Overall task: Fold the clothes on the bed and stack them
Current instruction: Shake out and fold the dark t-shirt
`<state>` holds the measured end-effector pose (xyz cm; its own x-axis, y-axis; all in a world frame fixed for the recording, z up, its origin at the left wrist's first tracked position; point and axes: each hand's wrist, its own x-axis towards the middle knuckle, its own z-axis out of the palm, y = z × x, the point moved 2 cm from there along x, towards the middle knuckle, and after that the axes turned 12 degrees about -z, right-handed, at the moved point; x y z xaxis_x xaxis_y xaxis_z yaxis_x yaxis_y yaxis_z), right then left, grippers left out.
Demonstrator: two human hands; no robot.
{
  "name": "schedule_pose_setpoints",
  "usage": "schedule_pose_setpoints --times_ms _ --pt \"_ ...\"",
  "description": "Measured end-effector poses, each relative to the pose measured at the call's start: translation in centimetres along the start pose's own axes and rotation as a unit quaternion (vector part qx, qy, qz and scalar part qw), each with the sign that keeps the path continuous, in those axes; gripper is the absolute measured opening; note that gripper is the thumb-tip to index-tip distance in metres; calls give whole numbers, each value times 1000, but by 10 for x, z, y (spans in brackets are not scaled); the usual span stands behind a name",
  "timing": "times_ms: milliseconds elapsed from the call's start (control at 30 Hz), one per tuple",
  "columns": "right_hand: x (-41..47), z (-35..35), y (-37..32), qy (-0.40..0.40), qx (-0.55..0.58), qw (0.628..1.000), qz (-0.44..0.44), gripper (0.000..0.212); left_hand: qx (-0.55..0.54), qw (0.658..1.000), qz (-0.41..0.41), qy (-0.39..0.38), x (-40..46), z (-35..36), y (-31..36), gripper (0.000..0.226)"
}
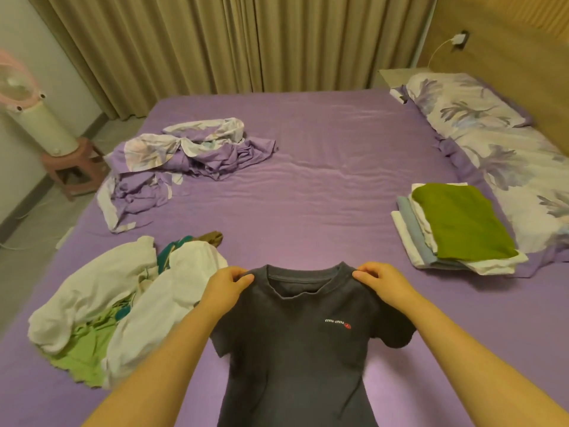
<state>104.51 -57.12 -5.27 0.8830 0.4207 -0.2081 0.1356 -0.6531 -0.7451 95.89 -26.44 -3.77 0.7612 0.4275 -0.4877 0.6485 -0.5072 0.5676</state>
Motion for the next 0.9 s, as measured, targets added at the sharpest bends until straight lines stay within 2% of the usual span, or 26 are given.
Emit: schedule_pose_setpoints --times_ms 167,467,633,733,833,900 --pt "81 22 47 8 -14 999 35 21 30 999 -34 -1 78 35 -2 28" --pt "192 23 75 92 -60 993 34 23 51 998 -12 39 198 52 18 28" --pt "227 53 100 41 -89 995 26 24 107 994 -20 31 265 75 9 28" --pt "230 81 139 10 -77 996 38 42 212 976 -15 53 289 98 -5 28" --pt "221 93 177 9 -113 991 78 53 287 951 50 105 293 121 -11 36" --pt "211 94 196 17 -128 986 102 57 285 940 149 115 285 144 -9 36"
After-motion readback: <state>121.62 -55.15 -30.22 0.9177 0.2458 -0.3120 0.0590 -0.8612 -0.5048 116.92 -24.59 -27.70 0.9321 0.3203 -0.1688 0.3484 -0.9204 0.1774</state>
